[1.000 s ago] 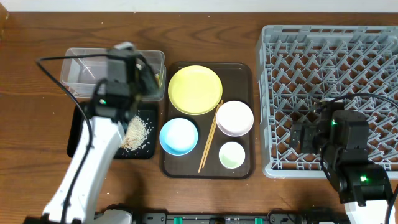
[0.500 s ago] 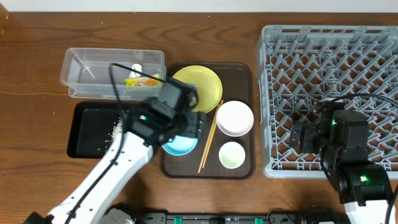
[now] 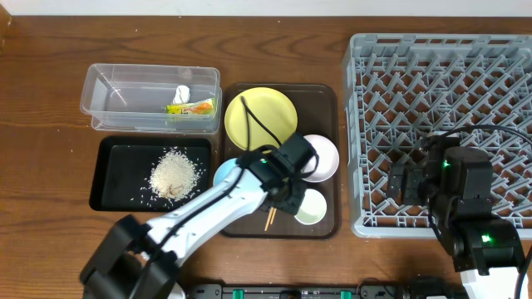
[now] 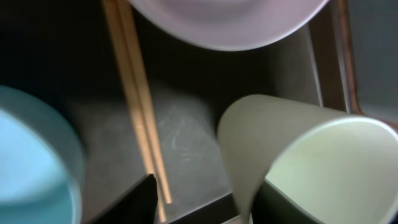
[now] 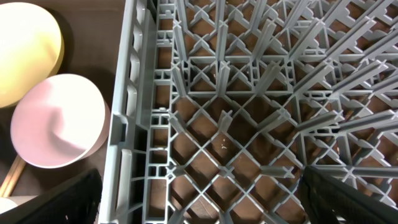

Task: Sort waste into correct bins and load items into the dishwasher rack
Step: 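Reach the left gripper to the white cup and grasp it, then hand the white cup from the left gripper to the right gripper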

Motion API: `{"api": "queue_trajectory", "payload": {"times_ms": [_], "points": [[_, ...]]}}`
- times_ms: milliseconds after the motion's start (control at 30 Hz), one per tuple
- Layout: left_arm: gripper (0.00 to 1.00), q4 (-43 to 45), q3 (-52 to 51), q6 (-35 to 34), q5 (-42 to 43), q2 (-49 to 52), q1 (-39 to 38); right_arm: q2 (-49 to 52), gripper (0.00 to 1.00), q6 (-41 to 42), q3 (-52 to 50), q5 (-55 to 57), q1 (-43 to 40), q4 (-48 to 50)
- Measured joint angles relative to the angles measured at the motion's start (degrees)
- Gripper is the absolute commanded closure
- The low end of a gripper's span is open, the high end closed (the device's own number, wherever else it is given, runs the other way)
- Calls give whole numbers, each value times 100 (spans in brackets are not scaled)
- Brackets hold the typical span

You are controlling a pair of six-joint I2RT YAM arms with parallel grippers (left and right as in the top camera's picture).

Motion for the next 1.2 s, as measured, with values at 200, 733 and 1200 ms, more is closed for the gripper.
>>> {"api": "queue_trajectory", "payload": {"times_ms": [200,733,1200], "points": [[94,46,0,-15,26,216,-39,0,1,0,0,0,0,-17],[94,439,72,-7,962,-957,1541,0,1,0,2,-70,0,221],[94,3018,153,-1036,6008,179,2922,955,1,-1285,2,-4072,2,649]]}}
